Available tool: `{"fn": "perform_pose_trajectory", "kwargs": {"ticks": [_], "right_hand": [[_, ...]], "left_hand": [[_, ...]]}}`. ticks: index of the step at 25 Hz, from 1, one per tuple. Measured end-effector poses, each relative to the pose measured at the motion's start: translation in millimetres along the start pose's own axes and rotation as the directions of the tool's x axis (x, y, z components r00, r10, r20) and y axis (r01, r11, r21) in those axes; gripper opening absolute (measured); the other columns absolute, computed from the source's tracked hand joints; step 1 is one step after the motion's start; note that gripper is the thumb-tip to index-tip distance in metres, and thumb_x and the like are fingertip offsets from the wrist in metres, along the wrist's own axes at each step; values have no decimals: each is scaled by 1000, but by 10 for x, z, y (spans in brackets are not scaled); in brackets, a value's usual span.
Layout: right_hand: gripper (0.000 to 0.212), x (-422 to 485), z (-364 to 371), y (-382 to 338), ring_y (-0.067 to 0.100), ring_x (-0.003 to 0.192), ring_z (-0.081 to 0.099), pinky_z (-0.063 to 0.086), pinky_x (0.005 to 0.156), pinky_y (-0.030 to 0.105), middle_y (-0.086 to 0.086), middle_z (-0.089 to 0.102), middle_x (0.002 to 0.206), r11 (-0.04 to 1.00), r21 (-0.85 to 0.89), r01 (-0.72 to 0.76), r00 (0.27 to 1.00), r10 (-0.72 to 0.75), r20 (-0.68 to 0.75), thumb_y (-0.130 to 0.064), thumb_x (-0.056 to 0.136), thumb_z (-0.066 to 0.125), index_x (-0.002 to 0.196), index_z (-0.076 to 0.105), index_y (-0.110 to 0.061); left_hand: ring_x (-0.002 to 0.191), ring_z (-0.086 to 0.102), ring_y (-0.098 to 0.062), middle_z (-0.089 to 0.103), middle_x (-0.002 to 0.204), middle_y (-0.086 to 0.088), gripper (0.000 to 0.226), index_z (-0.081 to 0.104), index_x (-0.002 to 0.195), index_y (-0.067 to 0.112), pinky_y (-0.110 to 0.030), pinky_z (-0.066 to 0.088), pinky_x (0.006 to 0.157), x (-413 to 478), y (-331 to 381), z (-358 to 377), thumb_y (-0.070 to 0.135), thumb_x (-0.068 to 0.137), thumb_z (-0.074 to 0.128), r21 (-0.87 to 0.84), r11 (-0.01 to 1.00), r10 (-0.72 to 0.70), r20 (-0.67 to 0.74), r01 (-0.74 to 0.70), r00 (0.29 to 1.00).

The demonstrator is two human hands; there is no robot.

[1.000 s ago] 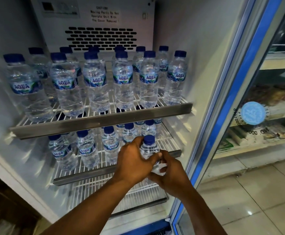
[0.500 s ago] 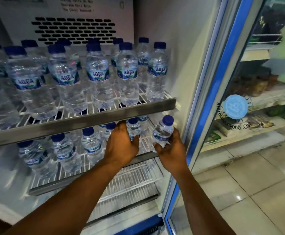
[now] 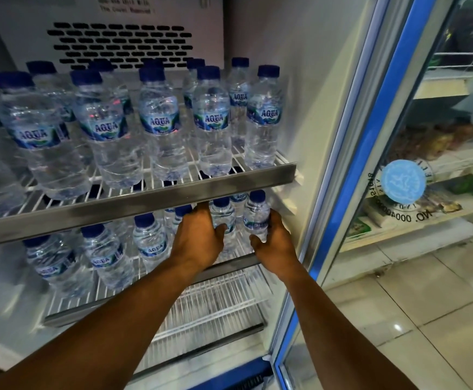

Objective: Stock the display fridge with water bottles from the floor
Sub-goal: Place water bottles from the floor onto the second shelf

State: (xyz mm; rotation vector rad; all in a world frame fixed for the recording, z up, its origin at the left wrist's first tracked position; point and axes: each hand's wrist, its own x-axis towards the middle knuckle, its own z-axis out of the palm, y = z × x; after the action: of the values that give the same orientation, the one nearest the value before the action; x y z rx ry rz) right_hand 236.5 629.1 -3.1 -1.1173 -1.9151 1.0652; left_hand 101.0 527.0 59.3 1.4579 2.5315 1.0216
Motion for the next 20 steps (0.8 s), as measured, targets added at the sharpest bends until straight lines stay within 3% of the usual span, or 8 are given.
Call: {"fn": "perform_pose_trajectory", "kwargs": {"ticks": [3, 7, 12, 15, 18, 20], "right_hand": [[73, -48, 48, -30, 19, 124, 56, 47, 101, 30, -3, 57, 137, 999, -43, 30, 997, -33, -68, -20, 80, 77, 142, 38, -27], [77, -2, 128, -38, 24, 123, 56, 53, 97, 43, 2, 53, 138, 974, -225, 25, 972, -76, -221, -45, 75, 80, 137, 40, -24], [69, 146, 64, 34, 22, 118, 60, 53, 98, 44, -2, 62, 129, 995, -104, 2, 993, -14, -117, -20, 78, 80, 134, 41, -28], [77, 179, -8, 44, 16, 122, 57, 49, 100, 32, -5, 58, 133, 999, -25, -34, 998, 32, -60, -7, 79, 75, 141, 35, -29], [79, 123, 28, -6, 11, 116, 58, 50, 95, 27, -7, 60, 128, 998, -68, -15, 997, 10, -78, -19, 75, 81, 140, 36, -27], [81, 113, 84, 19, 15, 120, 58, 52, 99, 34, -5, 60, 132, 998, -64, 17, 991, -25, -128, -25, 72, 85, 138, 38, -26]], "left_hand": [[96, 66, -32, 66, 113, -13, 56, 44, 133, 15, -32, 50, 77, 35, 8, -10, 34, 88, 70, -9, 1000, 8, -23, -8, 1000], [107, 62, -31, 64, 118, -10, 52, 48, 130, 17, -34, 51, 86, 90, 9, 14, 33, 87, 72, -13, 1000, 19, -24, -19, 1000], [111, 60, -28, 62, 120, -6, 44, 51, 126, 20, -29, 44, 87, 126, -7, 25, 28, 87, 71, -32, 999, 17, -16, -18, 1000], [114, 59, -28, 63, 122, -5, 43, 53, 125, 21, -31, 45, 91, 118, -11, 26, 29, 87, 72, -21, 999, 36, -24, -36, 999], [114, 59, -29, 64, 122, -5, 42, 54, 125, 21, -33, 46, 92, 115, -14, 37, 29, 88, 71, -14, 999, 50, -35, -51, 998], [114, 59, -29, 64, 123, -6, 45, 52, 128, 21, -34, 47, 92, 120, -22, 41, 29, 88, 71, -14, 999, 30, -29, -30, 999]]}}
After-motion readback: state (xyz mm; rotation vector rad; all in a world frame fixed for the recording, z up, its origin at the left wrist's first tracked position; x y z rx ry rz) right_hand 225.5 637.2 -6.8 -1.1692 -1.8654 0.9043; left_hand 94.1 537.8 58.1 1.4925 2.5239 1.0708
